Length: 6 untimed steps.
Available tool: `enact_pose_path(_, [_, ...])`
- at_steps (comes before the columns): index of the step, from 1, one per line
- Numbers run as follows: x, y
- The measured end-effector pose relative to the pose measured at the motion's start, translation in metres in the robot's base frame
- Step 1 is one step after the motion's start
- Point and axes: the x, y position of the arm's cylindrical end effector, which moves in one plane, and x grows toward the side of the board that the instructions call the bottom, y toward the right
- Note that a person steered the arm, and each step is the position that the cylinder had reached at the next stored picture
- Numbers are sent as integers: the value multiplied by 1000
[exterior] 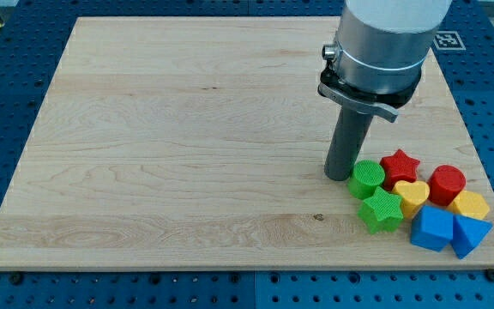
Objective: Move your arm away from green circle
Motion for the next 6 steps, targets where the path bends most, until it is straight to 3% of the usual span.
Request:
enact_pose_path(2, [-3, 11])
enact_pose_path(3, [-35, -19])
enact_pose_path(5, [-114, -21])
enact_pose_path(6, [-125, 48])
